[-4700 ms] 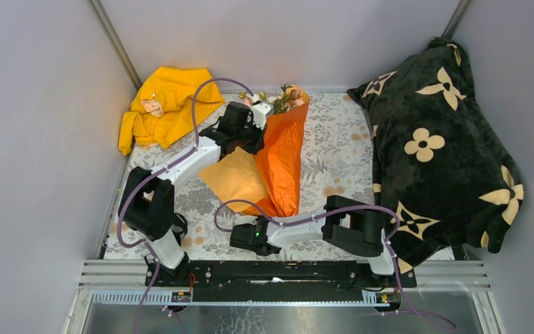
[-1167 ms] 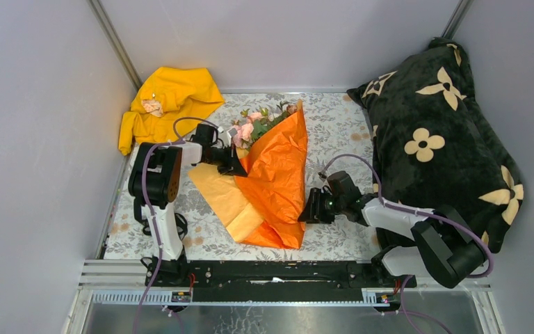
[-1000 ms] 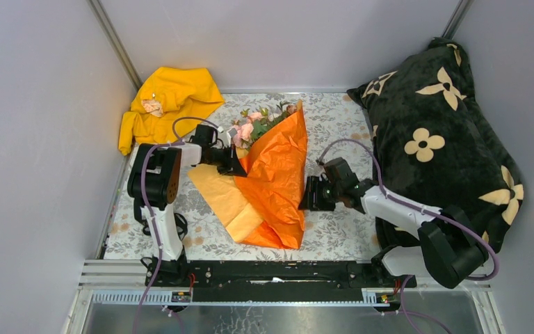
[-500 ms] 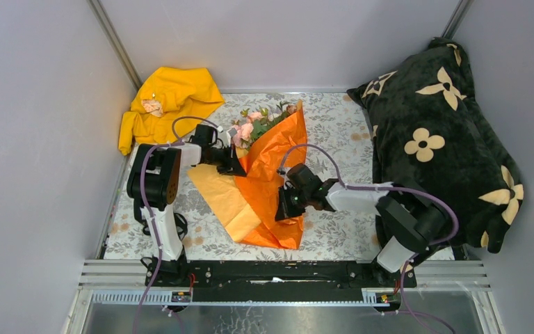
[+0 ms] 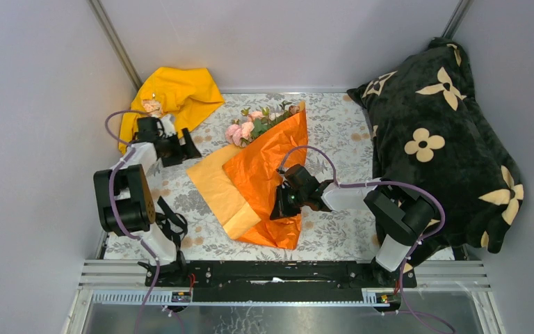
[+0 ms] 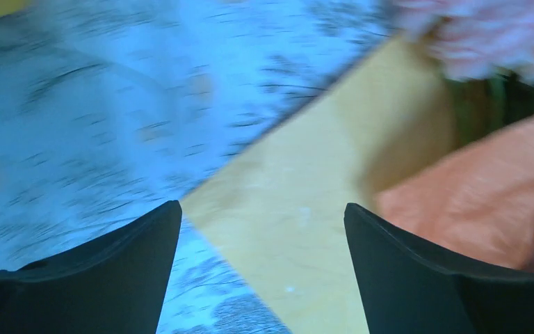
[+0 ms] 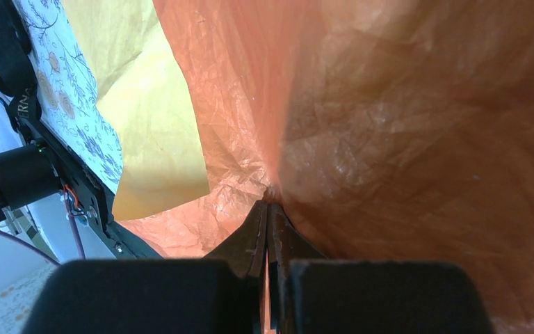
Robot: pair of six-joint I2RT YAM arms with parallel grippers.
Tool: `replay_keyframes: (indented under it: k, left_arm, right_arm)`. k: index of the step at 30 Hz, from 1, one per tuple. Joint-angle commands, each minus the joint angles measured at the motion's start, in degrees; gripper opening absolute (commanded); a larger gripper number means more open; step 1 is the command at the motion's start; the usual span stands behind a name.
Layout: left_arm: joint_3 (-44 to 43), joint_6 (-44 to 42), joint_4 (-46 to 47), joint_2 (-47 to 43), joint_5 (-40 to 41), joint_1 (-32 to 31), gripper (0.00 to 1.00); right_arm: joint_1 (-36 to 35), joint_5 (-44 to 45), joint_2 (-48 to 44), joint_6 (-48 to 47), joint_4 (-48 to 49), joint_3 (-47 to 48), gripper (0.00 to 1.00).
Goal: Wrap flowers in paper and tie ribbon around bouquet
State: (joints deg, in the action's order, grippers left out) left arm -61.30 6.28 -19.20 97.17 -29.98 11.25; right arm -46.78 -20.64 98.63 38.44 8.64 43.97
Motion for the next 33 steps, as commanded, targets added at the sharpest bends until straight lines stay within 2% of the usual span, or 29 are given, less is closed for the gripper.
replay_keyframes:
  k: [1,7,12,19,22,25,30,33]
  left_arm:
    - [2.7,1.6,-2.6,4.2,7.1,3.4,0.94]
    - [0.8,3.5,-4.4,13.4,-1.0,2.2,0.99]
    - [0.9,1.7,-6.5,14.3,-8.3,-0.2,0.98]
    - [1.1,-5.5,-11.4,11.3,-15.4,-3.0,0.91]
    - [0.6,-8.6,-14.5,10.2,-18.6,-3.3,0.85]
    - [0.1,-11.9,-19.1,8.5,-22.0,-3.3,0.71]
    - [1.5,-14.5,-21.7,5.0,-24.3,-3.3,0.2]
    - [-0.5,-17.4,-26.3,3.3,-26.8,-3.8,0.03]
  right_arm:
    - [-0.2,3.4,1.7,-1.0,-1.0,0.4,0.0]
    - [-0.2,3.7,0.6,-1.3,-1.7,0.4,0.0]
    - [-0.3,3.4,0.7,-1.2,-1.8,0.6,0.0]
    - [-0.3,3.1,1.3,-1.7,-2.0,1.6,0.0]
    - [-0.3,3.2,1.2,-1.6,-2.0,1.4,0.0]
    - [-0.3,3.3,1.3,-1.4,-1.7,1.3,0.0]
    - [-0.3,3.4,2.1,-0.9,-1.3,1.4,0.0]
    - [-0.3,3.7,2.7,0.2,-1.2,1.6,0.0]
